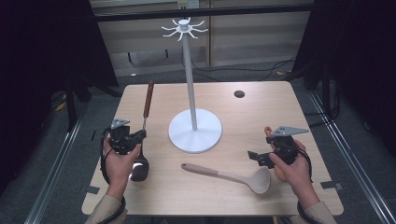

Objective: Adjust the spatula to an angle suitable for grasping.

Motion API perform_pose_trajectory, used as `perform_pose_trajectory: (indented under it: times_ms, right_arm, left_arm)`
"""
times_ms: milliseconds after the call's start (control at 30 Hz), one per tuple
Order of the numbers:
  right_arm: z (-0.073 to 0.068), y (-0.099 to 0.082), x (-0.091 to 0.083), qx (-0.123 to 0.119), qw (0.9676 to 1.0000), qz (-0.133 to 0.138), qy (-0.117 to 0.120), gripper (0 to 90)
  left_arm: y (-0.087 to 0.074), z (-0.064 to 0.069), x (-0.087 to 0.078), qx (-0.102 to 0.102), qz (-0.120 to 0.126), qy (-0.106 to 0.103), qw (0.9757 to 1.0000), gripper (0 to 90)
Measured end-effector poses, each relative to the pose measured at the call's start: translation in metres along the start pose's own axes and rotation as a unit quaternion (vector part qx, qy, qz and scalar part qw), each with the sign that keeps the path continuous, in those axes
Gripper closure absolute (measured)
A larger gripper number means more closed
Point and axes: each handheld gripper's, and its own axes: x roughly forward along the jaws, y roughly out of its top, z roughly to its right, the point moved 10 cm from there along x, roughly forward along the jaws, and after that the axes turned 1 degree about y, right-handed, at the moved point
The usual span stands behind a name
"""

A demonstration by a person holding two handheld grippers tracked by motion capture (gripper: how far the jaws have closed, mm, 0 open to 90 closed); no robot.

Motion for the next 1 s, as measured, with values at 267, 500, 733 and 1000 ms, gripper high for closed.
perform_pose_trajectory:
  times_ms: [267, 500, 733, 1000]
  right_arm:
    - [0.0, 0.001, -0.001, -0.001, 1.0, 0.003, 0.0, 2.0]
    - [0.0, -0.001, -0.001, -0.001, 1.0, -0.001, 0.0, 2.0]
    - [0.001, 0.0, -0.001, 0.0, 1.0, 0.002, 0.0, 2.0]
    - [0.001, 0.001, -0.002, 0.0, 1.0, 0.002, 0.001, 2.0]
  left_arm:
    - [0.017, 0.009, -0.013, 0.003, 0.061, -0.011, 0.9981, 85.1]
    - [0.027, 0.018, -0.022, -0.002, 0.099, -0.033, 0.9945, 85.0]
    - [0.041, 0.028, -0.033, -0.008, 0.151, -0.062, 0.9866, 85.0]
    - [0.054, 0.042, -0.047, -0.003, 0.188, -0.076, 0.9792, 85.0]
